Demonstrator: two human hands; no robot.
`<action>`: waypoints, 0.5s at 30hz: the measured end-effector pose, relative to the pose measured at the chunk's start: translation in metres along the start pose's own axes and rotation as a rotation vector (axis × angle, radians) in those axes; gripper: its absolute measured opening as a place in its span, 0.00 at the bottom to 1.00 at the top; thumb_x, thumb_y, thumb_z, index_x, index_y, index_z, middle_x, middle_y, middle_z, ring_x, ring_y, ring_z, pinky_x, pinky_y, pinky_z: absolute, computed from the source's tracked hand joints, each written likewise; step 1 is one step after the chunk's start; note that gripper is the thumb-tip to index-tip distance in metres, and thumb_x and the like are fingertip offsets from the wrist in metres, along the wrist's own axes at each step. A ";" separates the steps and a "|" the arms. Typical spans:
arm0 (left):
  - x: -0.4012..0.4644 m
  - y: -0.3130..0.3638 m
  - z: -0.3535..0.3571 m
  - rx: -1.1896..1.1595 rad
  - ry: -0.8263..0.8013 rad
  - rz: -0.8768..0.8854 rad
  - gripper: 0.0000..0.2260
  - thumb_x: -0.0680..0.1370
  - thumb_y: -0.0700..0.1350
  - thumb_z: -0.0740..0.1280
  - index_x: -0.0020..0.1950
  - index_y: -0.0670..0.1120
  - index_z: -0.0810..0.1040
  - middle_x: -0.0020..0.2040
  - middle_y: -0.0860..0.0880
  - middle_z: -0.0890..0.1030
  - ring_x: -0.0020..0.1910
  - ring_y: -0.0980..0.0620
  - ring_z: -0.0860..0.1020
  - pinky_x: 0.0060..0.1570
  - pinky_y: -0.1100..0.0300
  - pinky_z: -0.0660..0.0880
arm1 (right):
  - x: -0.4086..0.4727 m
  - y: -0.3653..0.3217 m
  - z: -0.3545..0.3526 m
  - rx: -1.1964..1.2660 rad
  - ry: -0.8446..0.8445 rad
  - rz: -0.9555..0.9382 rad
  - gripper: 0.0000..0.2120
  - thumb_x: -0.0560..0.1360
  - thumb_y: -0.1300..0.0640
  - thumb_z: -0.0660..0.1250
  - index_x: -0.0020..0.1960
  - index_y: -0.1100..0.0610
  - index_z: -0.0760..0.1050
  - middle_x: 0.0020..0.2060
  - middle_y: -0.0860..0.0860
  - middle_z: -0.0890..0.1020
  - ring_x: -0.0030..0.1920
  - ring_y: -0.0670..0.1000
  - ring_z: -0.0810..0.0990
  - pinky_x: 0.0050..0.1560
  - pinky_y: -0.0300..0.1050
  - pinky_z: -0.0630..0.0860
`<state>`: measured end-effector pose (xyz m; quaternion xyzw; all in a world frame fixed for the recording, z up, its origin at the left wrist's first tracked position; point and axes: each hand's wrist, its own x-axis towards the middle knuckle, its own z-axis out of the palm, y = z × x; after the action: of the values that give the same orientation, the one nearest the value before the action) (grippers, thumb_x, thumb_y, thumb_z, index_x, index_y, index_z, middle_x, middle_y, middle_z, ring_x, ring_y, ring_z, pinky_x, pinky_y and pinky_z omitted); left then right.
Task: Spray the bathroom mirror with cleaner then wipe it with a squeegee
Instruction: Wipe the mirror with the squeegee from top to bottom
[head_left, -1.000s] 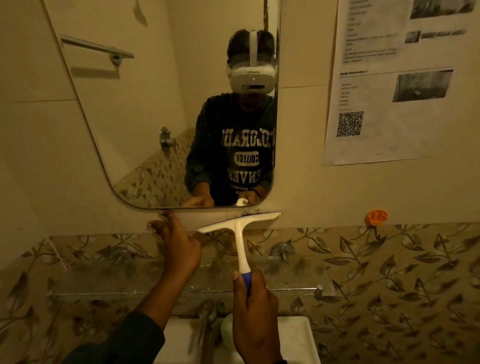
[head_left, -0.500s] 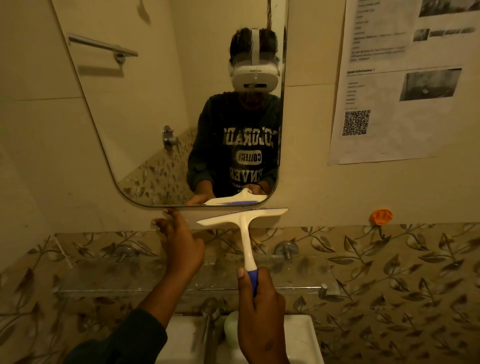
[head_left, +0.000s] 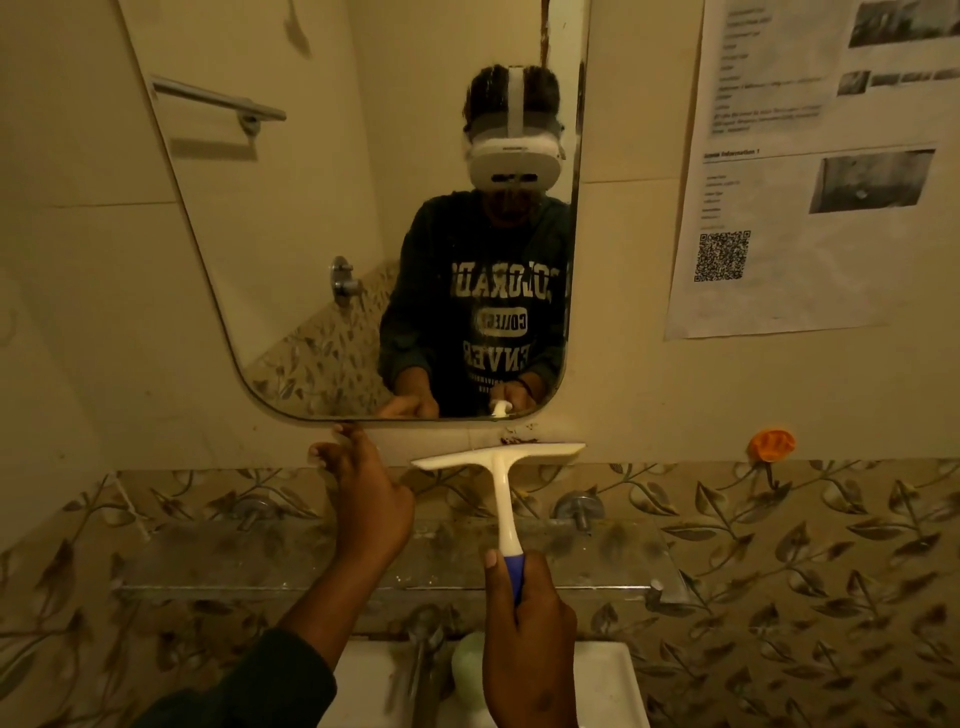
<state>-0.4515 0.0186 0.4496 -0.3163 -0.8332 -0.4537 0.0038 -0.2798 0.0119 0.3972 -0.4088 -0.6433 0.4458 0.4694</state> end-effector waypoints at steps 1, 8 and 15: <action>0.000 0.000 0.000 0.000 0.001 0.000 0.39 0.78 0.32 0.63 0.81 0.43 0.42 0.79 0.33 0.38 0.80 0.35 0.45 0.75 0.41 0.61 | -0.001 -0.001 0.000 -0.001 0.006 -0.001 0.09 0.77 0.45 0.63 0.48 0.51 0.71 0.32 0.46 0.75 0.31 0.44 0.76 0.32 0.31 0.73; 0.000 0.000 0.000 0.025 0.001 -0.009 0.41 0.78 0.36 0.66 0.81 0.43 0.41 0.80 0.33 0.39 0.80 0.34 0.48 0.73 0.39 0.63 | 0.004 -0.019 0.007 0.057 0.070 -0.052 0.11 0.74 0.42 0.60 0.45 0.49 0.71 0.29 0.48 0.74 0.31 0.40 0.77 0.29 0.32 0.73; -0.001 -0.001 -0.004 0.008 -0.011 0.007 0.40 0.78 0.33 0.63 0.81 0.44 0.40 0.79 0.34 0.38 0.80 0.35 0.48 0.72 0.43 0.66 | -0.001 -0.006 0.003 0.036 0.052 0.047 0.08 0.76 0.45 0.63 0.44 0.48 0.70 0.31 0.49 0.77 0.30 0.46 0.77 0.30 0.32 0.73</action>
<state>-0.4526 0.0148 0.4505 -0.3215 -0.8339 -0.4485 0.0022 -0.2831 0.0093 0.4023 -0.4265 -0.6129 0.4575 0.4828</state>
